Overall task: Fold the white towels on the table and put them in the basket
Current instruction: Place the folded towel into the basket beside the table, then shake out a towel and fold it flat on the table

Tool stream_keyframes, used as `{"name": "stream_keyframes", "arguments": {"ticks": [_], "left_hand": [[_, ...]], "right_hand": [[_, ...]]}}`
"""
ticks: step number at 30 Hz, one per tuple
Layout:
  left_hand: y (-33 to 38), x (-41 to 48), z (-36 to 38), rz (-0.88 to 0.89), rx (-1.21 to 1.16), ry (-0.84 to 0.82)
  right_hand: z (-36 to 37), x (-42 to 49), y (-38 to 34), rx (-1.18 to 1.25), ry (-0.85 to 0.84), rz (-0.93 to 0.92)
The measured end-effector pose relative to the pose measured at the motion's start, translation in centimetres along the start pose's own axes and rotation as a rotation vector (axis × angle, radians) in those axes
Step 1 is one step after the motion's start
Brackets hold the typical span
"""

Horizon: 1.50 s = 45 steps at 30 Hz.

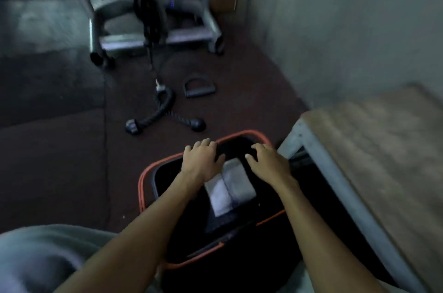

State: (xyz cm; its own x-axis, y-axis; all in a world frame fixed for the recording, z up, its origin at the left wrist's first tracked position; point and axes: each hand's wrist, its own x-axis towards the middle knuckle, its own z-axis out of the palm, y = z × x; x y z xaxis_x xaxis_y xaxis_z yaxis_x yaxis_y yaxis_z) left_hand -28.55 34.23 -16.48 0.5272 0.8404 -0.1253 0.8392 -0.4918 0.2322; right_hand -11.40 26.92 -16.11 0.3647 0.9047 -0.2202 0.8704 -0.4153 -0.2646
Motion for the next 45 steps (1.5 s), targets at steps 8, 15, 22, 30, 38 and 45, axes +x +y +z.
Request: {"name": "stream_keyframes", "arguments": {"ticks": [8,15,22,30,38,45], "left_hand": [[10.8,-6.2,-17.7,0.307,0.102,0.221],[20.0,-11.3,-19.6,0.509,0.151,0.160],[28.8,-13.6,-16.3,0.745,0.158,0.077],[37.4,-18.2,-12.6,1.002,0.126,0.008],[44.2,-24.9,-8.0,1.297,0.130,-0.013],[47.5,-32.0,-2.9,1.489,0.153,-0.135]], "right_hand": [[-18.1,-13.1,-0.6,-0.099,0.335,0.055],[-23.2,-23.8,4.3,-0.096,0.404,0.208],[-23.0,-31.4,10.1,-0.062,0.476,0.414],[-20.7,-40.3,15.4,-0.100,0.506,0.666],[-18.3,-50.2,18.9,-0.077,0.562,0.906],[-14.2,-59.0,21.3,0.005,0.592,1.078]]}}
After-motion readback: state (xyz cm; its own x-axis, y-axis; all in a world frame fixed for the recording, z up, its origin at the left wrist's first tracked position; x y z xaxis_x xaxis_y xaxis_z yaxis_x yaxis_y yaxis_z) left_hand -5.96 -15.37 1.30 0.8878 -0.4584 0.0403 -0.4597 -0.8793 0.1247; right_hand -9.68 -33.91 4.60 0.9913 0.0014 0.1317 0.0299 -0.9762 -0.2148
